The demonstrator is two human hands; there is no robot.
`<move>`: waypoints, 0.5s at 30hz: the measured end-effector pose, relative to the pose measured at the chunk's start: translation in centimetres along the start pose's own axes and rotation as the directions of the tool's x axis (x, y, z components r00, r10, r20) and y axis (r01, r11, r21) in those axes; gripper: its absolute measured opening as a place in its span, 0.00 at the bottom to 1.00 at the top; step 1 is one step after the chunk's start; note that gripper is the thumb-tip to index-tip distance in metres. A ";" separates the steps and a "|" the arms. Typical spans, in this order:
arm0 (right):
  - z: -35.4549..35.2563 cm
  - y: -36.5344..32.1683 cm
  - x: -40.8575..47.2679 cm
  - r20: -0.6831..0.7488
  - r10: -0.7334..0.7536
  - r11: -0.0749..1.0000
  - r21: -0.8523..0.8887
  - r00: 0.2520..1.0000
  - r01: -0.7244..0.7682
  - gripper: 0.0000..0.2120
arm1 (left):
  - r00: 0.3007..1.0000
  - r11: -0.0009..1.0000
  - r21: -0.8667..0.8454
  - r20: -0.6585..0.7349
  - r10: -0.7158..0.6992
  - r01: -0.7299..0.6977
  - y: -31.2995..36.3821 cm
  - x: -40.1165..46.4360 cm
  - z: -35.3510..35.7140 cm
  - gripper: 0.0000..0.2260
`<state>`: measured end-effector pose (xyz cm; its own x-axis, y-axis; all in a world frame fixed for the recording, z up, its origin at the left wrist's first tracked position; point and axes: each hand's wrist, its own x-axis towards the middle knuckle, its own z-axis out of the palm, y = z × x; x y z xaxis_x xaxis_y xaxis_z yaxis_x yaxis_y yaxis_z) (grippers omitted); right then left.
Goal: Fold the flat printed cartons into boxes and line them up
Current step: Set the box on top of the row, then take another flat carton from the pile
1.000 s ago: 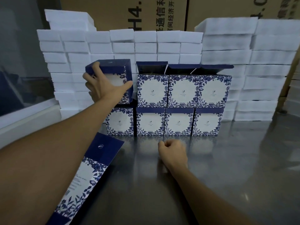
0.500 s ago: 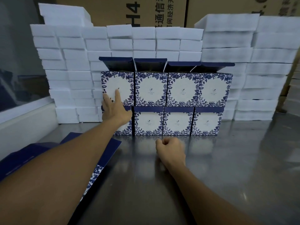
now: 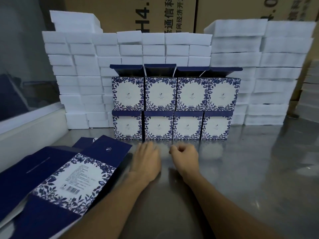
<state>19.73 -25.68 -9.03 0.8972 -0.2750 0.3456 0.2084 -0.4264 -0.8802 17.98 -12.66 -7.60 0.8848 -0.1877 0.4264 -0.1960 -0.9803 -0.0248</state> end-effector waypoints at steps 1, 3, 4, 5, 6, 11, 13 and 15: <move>-0.2 -0.1 -0.5 0.005 -0.004 1.000 0.004 1.000 0.004 0.16 | 1.000 1.000 0.001 -0.010 0.014 -0.014 0.6 -0.8 0.1 0.11; -0.9 -0.2 -1.4 0.006 -0.012 1.000 -0.006 1.000 0.012 0.16 | 0.998 0.999 0.031 -0.051 0.020 -0.018 1.5 -2.0 -0.1 0.10; -1.2 -0.3 -1.9 0.003 -0.011 1.000 -0.011 1.000 0.011 0.16 | 0.998 0.999 0.053 -0.057 0.018 -0.015 1.8 -2.7 -0.3 0.11; -1.5 -0.3 -2.4 -0.001 -0.007 1.000 -0.017 1.000 0.007 0.17 | 0.998 0.997 0.072 -0.060 0.017 -0.013 1.9 -3.4 -0.5 0.11; -1.9 -0.3 -2.9 -0.003 -0.003 1.000 -0.025 1.000 0.003 0.17 | 0.998 0.996 0.087 -0.063 0.018 -0.012 2.0 -4.0 -0.7 0.11; -3.8 -0.7 -5.3 -0.011 0.014 1.000 0.016 1.000 -0.013 0.16 | 0.994 0.993 0.095 -0.088 -0.060 0.069 1.6 -7.0 -2.2 0.16; -4.5 -0.9 -6.1 -0.022 0.020 0.999 0.047 1.000 -0.019 0.15 | 0.991 0.985 0.127 -0.085 -0.103 0.113 1.2 -8.0 -2.8 0.17; -5.2 -1.0 -6.8 -0.017 0.030 0.996 0.089 0.999 -0.028 0.15 | 0.986 0.977 0.153 -0.092 -0.137 0.150 0.8 -8.9 -3.3 0.16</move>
<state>11.43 -27.89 -8.79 0.8961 -0.3024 0.3248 0.2167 -0.3404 -0.9150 8.58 -11.57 -8.42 0.8608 -0.0455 0.5070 0.0058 -0.9951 -0.0991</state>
